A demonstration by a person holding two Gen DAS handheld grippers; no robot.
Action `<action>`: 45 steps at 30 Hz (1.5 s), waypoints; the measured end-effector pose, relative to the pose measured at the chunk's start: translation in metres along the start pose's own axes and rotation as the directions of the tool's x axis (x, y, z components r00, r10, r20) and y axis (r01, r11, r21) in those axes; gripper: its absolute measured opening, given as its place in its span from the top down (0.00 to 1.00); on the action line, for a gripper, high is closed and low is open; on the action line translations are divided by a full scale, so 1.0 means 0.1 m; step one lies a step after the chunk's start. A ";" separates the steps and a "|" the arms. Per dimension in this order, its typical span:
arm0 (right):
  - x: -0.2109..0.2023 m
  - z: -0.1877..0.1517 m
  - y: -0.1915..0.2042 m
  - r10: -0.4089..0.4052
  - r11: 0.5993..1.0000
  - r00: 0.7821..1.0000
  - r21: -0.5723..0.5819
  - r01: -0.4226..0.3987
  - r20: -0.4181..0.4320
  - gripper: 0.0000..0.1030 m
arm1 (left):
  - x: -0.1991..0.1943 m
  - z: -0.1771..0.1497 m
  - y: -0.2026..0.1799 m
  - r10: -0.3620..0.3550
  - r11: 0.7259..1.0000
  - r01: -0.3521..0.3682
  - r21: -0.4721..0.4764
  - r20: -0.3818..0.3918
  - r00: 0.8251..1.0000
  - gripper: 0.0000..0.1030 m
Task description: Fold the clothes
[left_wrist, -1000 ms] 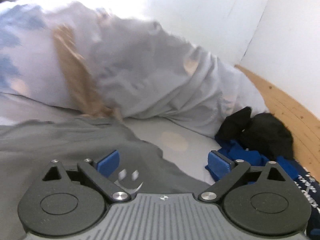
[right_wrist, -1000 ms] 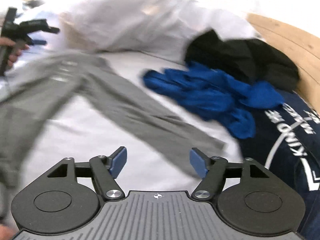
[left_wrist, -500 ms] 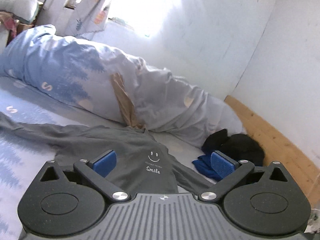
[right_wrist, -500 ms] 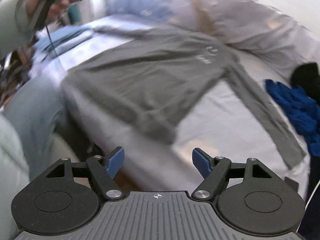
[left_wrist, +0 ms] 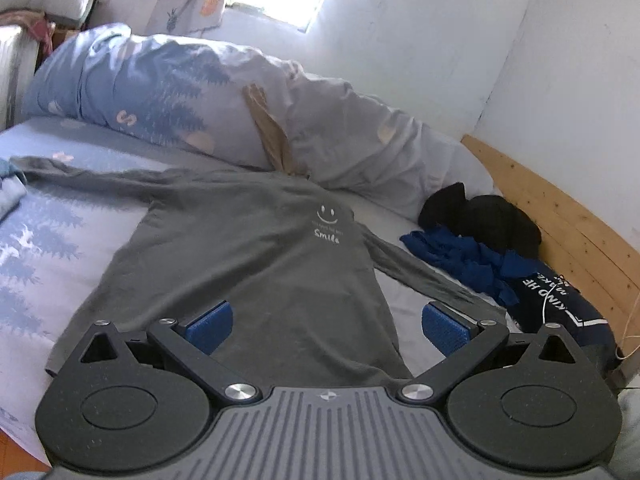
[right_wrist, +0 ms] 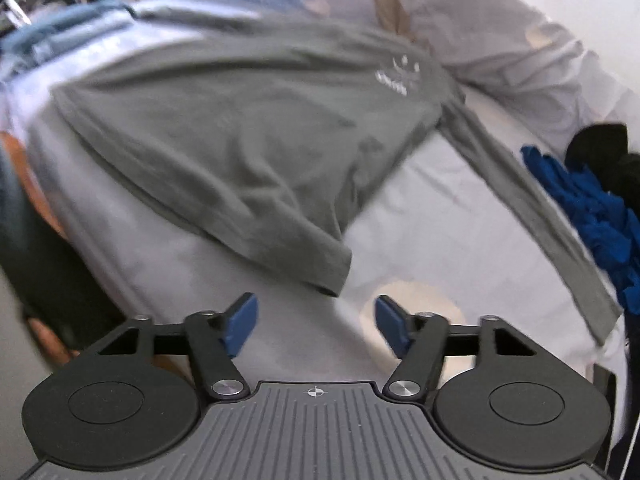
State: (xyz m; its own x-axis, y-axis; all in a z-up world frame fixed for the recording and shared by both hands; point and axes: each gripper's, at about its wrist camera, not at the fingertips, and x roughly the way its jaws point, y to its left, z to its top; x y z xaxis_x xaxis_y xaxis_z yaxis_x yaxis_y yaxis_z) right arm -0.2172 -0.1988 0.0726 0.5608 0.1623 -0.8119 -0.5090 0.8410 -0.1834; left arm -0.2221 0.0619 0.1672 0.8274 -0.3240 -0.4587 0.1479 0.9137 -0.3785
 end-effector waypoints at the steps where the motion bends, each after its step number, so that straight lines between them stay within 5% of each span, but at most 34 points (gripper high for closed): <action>1: 0.10 -0.01 0.00 -0.010 1.000 1.000 0.020 0.010 -0.007 0.41 | -0.02 -0.01 0.02 -0.003 1.000 0.003 -0.015 0.006 1.000 0.00; 5: 0.27 0.03 -0.03 -0.009 0.995 1.000 0.096 0.007 0.016 0.50 | -0.11 -0.05 0.12 0.007 0.999 -0.007 -0.048 0.005 1.000 0.00; 8: 0.32 0.06 -0.01 -0.024 0.994 0.999 0.111 0.022 0.024 0.86 | -0.18 -0.09 0.21 0.010 0.998 -0.009 -0.064 0.008 1.000 0.00; 10: 0.27 0.10 0.00 -0.019 0.993 0.999 0.121 0.015 0.033 0.94 | -0.19 -0.11 0.27 0.020 0.996 -0.020 -0.084 0.003 1.000 0.00; 18: -0.40 0.23 0.21 0.017 0.993 0.998 0.117 -0.024 0.056 0.98 | -0.26 -0.16 0.41 0.006 0.991 -0.006 -0.131 -0.002 1.000 0.00; 22: -0.42 0.19 0.23 -0.014 0.995 0.999 0.101 0.017 -0.034 0.98 | -0.25 -0.16 0.39 -0.009 0.991 0.008 -0.135 -0.008 1.000 0.00; 27: -0.36 0.11 0.15 -0.068 0.988 0.994 0.135 0.080 -0.091 0.90 | -0.21 -0.17 0.34 0.002 0.994 -0.005 -0.110 -0.022 1.000 0.00; 31: -0.53 0.16 0.00 -0.096 0.975 0.995 0.200 0.092 0.010 0.45 | -0.17 -0.23 0.20 0.024 1.000 -0.024 -0.020 -0.013 1.000 0.00; 34: -0.65 0.23 -0.31 -0.103 0.939 0.988 0.340 0.058 0.116 0.35 | -0.16 -0.29 0.03 0.038 0.996 -0.039 0.083 0.008 0.999 0.00; 38: -0.64 0.18 -0.79 -0.123 0.802 0.939 0.590 -0.096 0.320 0.18 | -0.20 -0.40 -0.22 0.047 0.977 -0.059 0.203 0.063 0.997 0.00; 42: -0.54 0.04 -1.11 -0.183 0.635 0.840 0.714 -0.296 0.511 0.11 | -0.24 -0.46 -0.44 0.063 0.961 -0.088 0.263 0.103 0.993 0.00; 45: -0.50 -0.05 -1.30 -0.250 0.590 0.760 0.716 -0.372 0.600 0.07 | -0.25 -0.43 -0.57 0.086 0.960 -0.114 0.254 0.118 0.989 0.00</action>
State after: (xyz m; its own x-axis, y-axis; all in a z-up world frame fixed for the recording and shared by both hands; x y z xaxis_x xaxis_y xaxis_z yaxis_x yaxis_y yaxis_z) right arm -0.1824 -0.3185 0.1338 0.9452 0.2232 -0.2383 -0.0413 0.8057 0.5908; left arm -0.2744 0.0070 0.1657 0.8953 -0.2131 -0.3913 0.1857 0.9768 -0.1070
